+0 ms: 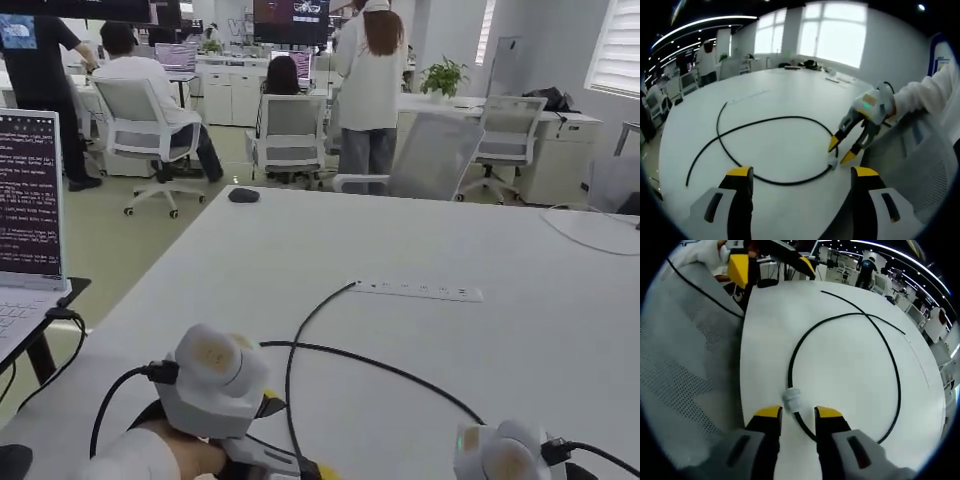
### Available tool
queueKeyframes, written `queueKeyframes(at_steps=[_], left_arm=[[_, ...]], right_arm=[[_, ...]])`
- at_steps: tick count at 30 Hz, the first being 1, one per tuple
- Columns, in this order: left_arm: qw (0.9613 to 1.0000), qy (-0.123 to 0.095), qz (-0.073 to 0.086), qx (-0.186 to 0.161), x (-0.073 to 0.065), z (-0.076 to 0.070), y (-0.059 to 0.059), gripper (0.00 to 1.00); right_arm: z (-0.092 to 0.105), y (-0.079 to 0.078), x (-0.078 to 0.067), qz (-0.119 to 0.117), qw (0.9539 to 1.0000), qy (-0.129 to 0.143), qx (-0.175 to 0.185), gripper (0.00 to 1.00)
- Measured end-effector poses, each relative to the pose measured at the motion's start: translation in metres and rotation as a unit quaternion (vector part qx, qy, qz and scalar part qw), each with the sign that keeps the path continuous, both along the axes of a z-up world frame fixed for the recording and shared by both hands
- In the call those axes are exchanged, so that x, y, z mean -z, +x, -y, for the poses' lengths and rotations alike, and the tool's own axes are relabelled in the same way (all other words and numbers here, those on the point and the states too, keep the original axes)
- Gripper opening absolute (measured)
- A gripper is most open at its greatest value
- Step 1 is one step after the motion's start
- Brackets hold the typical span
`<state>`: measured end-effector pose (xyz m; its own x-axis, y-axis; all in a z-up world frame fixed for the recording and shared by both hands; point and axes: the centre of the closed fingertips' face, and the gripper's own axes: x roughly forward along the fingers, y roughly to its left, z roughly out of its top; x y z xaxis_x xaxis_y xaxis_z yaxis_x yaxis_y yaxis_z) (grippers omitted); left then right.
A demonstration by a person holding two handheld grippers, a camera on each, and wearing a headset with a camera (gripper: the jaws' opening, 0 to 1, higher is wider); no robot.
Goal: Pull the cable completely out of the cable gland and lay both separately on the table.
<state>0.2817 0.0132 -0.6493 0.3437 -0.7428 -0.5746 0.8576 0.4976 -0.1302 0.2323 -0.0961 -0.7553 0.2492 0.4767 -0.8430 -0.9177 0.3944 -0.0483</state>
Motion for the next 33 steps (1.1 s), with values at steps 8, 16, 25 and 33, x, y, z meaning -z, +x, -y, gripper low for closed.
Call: queueKeyframes(at_steps=[8,16,25,33], left_arm=[[1.0000,0.001,0.001,0.002,0.000,0.001,-0.001,0.80],[1.0000,0.001,0.000,0.004,0.000,0.001,-0.001,0.79],[1.0000,0.004,-0.001,0.009,0.002,0.003,-0.003,0.76],[0.9998,-0.013,0.010,0.008,-0.005,0.005,0.001,0.68]], right_arm=[[-0.006,-0.001,0.006,-0.001,0.9999,0.008,-0.012,0.17],[-0.008,-0.001,0.008,-0.008,0.9998,0.016,-0.012,0.14],[-0.009,0.000,0.001,-0.008,0.9997,0.019,-0.017,0.12],[-0.012,0.002,-0.035,0.016,0.9994,0.005,-0.030,0.11]])
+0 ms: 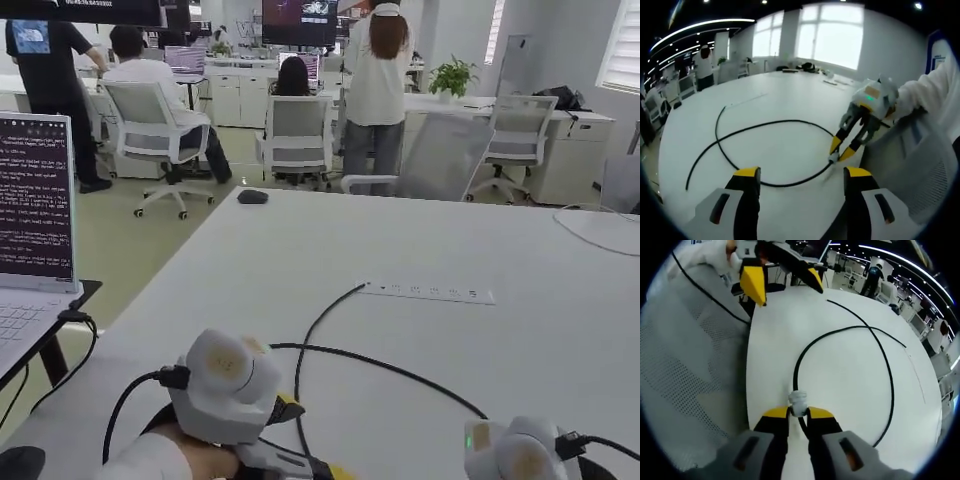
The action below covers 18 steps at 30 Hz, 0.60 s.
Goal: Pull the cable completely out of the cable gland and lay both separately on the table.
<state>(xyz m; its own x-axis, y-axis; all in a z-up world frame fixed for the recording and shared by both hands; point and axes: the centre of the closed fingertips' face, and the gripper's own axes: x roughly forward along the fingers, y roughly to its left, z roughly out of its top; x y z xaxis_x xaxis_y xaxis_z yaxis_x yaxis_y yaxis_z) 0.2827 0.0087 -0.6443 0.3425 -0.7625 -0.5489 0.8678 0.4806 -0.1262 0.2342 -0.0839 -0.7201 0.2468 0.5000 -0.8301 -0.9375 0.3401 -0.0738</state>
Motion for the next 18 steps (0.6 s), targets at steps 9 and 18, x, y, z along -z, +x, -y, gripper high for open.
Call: queueKeyframes(at_steps=[9,18], left_arm=[[0.9986,-0.052,-0.002,0.003,-0.017,0.007,-0.001,0.54],[0.9900,-0.123,0.015,0.068,-0.046,0.031,-0.021,0.38]], right_arm=[[-0.018,0.003,-0.056,0.063,0.9970,0.027,-0.037,0.10],[-0.028,-0.003,-0.097,0.105,0.9917,0.038,-0.064,0.10]])
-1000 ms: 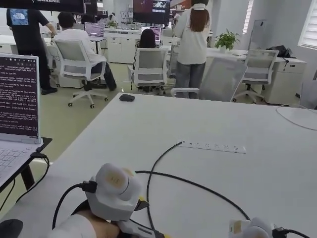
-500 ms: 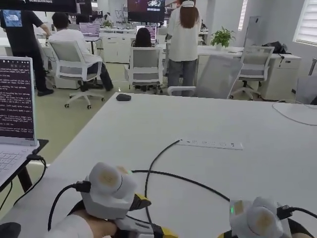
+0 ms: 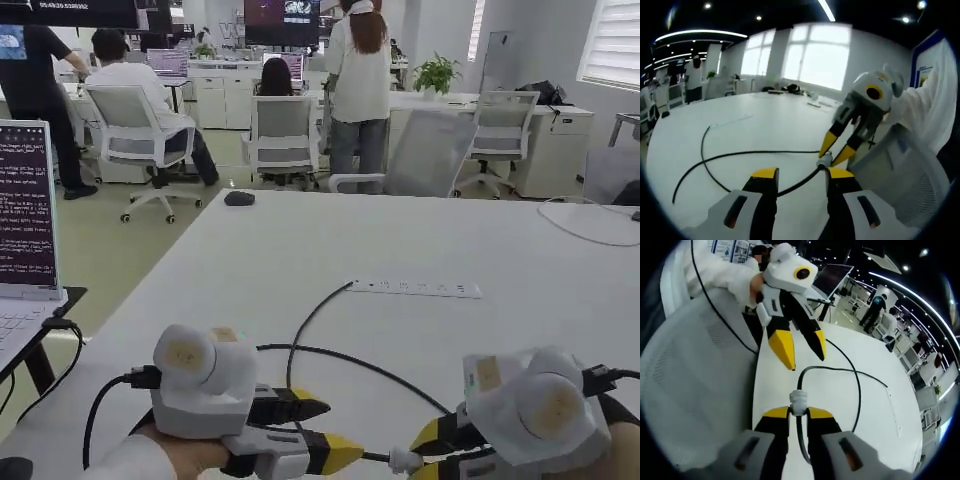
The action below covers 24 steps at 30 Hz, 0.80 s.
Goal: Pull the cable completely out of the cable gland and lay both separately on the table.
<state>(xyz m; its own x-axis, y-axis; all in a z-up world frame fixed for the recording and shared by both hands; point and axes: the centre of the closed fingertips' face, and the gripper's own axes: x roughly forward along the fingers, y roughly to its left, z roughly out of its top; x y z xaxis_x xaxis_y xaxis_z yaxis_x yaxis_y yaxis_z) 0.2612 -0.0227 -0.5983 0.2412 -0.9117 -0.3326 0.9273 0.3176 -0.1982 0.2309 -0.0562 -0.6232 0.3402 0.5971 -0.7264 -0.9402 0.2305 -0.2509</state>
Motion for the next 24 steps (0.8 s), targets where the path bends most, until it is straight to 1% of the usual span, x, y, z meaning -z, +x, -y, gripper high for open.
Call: queueKeyframes(at_steps=[1,2,3,4,5,7,8,10,12,14,16,17,18,21,23,24], left_arm=[[0.9999,-0.006,0.001,0.013,-0.002,0.003,-0.004,0.35],[0.9995,-0.002,0.010,0.029,-0.002,0.007,-0.010,0.33],[0.9992,-0.001,0.015,0.037,-0.003,0.009,-0.013,0.31],[0.9986,-0.003,0.020,0.050,-0.004,0.013,-0.019,0.30],[0.9984,-0.004,0.020,0.052,-0.004,0.014,-0.020,0.30],[0.9977,-0.014,0.019,0.063,-0.007,0.019,-0.025,0.30],[0.9970,-0.022,0.017,0.072,-0.009,0.021,-0.029,0.30],[0.9960,-0.032,0.023,0.080,-0.012,0.024,-0.032,0.31],[0.9951,-0.040,0.029,0.085,-0.017,0.024,-0.034,0.28],[0.9939,-0.049,0.032,0.094,-0.020,0.026,-0.037,0.27],[0.9927,-0.051,0.037,0.103,-0.021,0.027,-0.040,0.22],[0.9916,-0.055,0.047,0.108,-0.023,0.027,-0.041,0.20],[0.9909,-0.061,0.047,0.111,-0.026,0.028,-0.042,0.20],[0.9880,-0.079,0.058,0.120,-0.034,0.030,-0.046,0.18],[0.9857,-0.089,0.064,0.128,-0.040,0.031,-0.050,0.16],[0.9851,-0.092,0.065,0.130,-0.041,0.031,-0.050,0.16]], right_arm=[[-0.001,-0.001,-0.004,0.004,1.0000,0.001,-0.003,0.10],[-0.003,-0.002,-0.009,0.011,0.9999,0.001,-0.009,0.10],[-0.004,-0.003,-0.013,0.016,0.9998,0.001,-0.014,0.10],[-0.006,-0.005,-0.018,0.022,0.9996,0.003,-0.019,0.10],[-0.007,-0.005,-0.020,0.024,0.9995,0.003,-0.021,0.10],[-0.010,-0.008,-0.027,0.033,0.9990,0.007,-0.031,0.10],[-0.012,-0.009,-0.032,0.042,0.9983,0.010,-0.039,0.10],[-0.013,-0.012,-0.037,0.059,0.9966,0.011,-0.055,0.10],[-0.013,-0.015,-0.039,0.060,0.9962,0.016,-0.060,0.10],[-0.012,-0.016,-0.043,0.070,0.9949,0.018,-0.071,0.10],[-0.010,-0.019,-0.047,0.072,0.9940,0.024,-0.079,0.10],[-0.010,-0.020,-0.049,0.072,0.9934,0.030,-0.083,0.10],[-0.008,-0.020,-0.051,0.074,0.9930,0.033,-0.086,0.10],[-0.006,-0.023,-0.059,0.079,0.9915,0.047,-0.093,0.11],[-0.006,-0.024,-0.063,0.076,0.9912,0.055,-0.093,0.11],[-0.006,-0.025,-0.064,0.073,0.9912,0.059,-0.093,0.11]])
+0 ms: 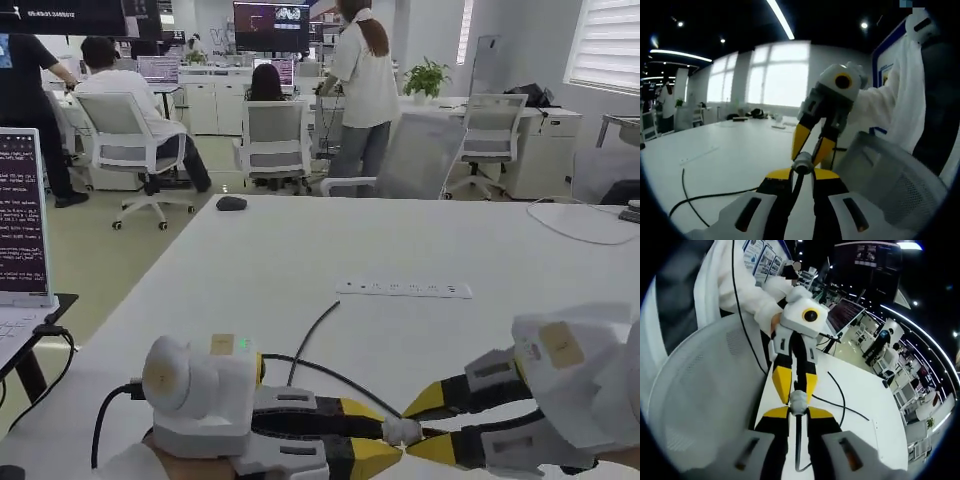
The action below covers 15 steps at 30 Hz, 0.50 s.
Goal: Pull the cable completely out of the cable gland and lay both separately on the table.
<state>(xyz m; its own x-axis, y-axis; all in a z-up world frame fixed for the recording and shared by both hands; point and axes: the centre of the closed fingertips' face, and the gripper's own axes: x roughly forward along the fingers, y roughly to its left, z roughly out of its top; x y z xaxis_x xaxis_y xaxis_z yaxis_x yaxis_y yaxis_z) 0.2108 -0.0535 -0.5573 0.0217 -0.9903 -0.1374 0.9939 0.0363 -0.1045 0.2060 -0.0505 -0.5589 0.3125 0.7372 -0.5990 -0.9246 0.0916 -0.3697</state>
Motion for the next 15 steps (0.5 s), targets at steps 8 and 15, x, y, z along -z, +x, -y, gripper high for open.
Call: queueKeyframes(at_steps=[8,15], left_arm=[[0.9998,-0.021,-0.003,0.004,-0.011,0.001,-0.002,0.17],[0.9992,-0.038,-0.012,0.008,-0.020,0.001,-0.005,0.18]], right_arm=[[-0.001,-0.003,-0.009,-0.007,0.9999,0.011,-0.005,0.11],[-0.002,-0.005,-0.013,-0.020,0.9997,0.014,-0.010,0.11]])
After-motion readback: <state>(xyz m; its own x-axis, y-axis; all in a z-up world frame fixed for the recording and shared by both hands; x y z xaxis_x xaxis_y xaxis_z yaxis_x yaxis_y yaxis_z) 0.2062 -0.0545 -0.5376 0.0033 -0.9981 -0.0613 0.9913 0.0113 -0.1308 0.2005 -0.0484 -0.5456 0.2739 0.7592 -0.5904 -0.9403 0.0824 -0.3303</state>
